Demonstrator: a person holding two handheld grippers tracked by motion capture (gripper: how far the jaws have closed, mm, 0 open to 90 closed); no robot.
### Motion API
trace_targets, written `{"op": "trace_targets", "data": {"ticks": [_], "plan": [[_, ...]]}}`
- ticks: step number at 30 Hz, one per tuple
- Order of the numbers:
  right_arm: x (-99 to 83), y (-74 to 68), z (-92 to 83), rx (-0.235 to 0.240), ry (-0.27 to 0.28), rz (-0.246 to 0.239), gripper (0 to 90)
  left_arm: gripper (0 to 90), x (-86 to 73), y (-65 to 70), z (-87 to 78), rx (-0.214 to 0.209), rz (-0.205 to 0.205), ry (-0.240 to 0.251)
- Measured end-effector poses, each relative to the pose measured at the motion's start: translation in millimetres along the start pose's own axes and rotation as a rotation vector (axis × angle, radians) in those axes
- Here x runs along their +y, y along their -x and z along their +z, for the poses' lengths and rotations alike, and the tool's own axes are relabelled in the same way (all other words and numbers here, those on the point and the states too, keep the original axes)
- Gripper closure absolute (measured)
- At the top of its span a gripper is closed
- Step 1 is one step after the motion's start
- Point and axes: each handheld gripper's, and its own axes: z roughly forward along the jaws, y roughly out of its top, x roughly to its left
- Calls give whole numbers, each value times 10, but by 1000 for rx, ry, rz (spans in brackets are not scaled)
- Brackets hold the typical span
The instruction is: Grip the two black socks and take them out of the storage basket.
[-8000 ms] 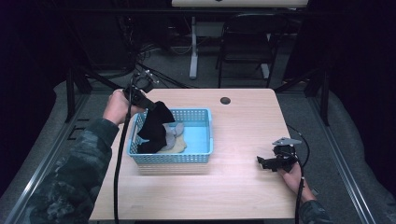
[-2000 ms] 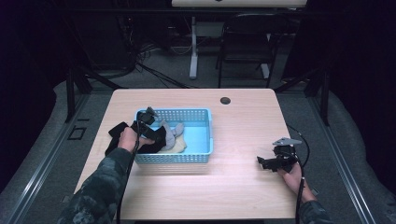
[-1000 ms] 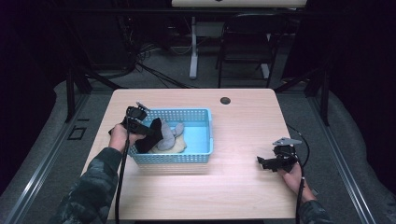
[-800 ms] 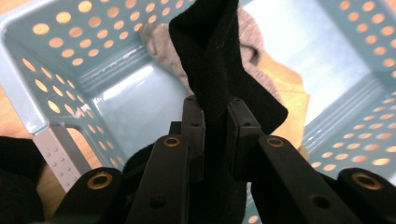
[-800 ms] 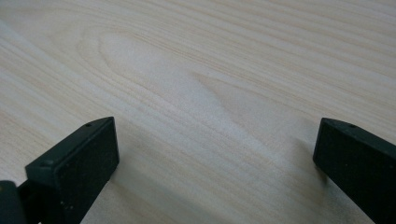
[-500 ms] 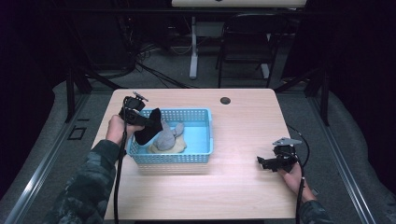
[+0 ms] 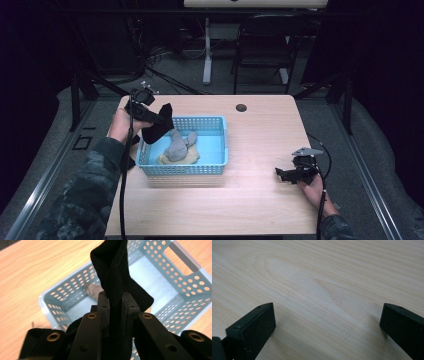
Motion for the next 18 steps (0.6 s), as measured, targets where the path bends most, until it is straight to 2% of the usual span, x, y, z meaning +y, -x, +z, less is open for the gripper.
{"op": "trace_targets", "data": {"ticks": [10,18], "plan": [[0,0,1,1,1,1,0,794,3,-102,-341,40,-10,20],[-1,1,3,3,3,-1,0,794,-119,-269,-539,68,-48,33]]}}
